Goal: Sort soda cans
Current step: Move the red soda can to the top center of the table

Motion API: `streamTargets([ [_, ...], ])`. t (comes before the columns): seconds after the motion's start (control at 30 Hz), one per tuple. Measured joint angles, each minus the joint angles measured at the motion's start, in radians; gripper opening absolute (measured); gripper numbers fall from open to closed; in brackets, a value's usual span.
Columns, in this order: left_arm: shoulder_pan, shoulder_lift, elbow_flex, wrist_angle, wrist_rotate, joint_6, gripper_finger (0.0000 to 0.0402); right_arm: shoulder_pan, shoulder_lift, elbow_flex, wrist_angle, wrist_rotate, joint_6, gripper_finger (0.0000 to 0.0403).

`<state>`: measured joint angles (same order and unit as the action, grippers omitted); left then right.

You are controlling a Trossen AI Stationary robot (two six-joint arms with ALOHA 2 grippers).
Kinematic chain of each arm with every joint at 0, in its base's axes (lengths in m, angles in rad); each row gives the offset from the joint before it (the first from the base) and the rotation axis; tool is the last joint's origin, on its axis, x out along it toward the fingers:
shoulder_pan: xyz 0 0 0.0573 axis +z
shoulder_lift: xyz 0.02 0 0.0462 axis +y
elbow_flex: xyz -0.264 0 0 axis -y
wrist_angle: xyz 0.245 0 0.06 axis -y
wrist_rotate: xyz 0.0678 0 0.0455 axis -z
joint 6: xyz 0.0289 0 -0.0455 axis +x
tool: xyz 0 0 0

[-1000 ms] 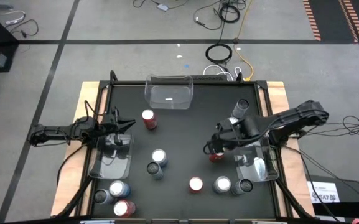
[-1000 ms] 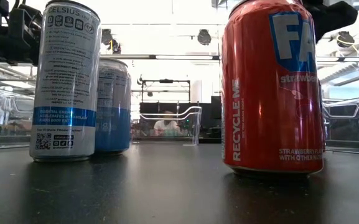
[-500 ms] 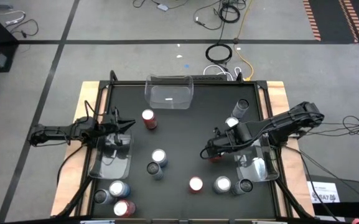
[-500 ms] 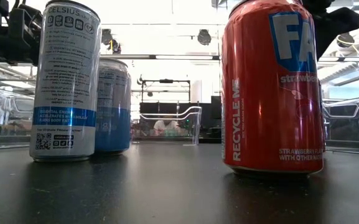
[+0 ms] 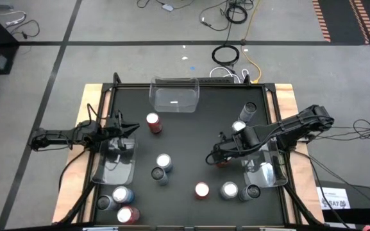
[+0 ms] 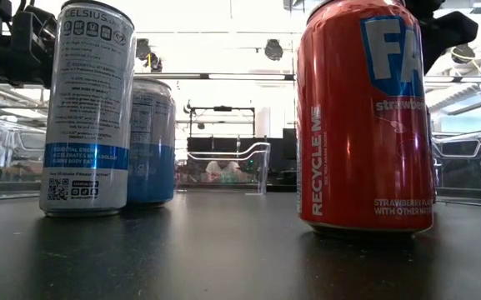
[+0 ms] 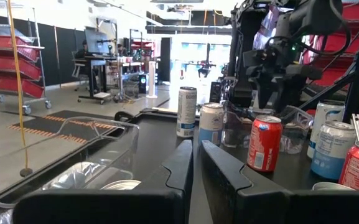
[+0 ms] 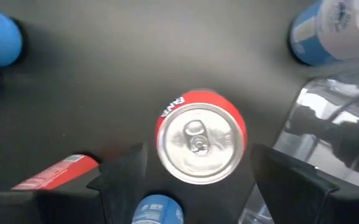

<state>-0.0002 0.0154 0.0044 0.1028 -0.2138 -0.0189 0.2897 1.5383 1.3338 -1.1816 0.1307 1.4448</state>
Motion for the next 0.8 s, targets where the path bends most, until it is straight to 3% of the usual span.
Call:
streamTargets([
  [0.23,0.000,0.000,0.000,0.000,0.000,0.000,0.0042,0.000,0.000,0.000,0.019,0.000,-0.041,0.0288],
  [0.63,0.000,0.000,0.000,0.000,0.000,0.000,0.0042,0.000,0.000,0.000,-0.005,0.000,-0.021,0.0390],
  [0.8,0.000,0.000,0.000,0.000,0.000,0.000,0.0042,0.000,0.000,0.000,0.010,0.002,-0.012,0.0396],
])
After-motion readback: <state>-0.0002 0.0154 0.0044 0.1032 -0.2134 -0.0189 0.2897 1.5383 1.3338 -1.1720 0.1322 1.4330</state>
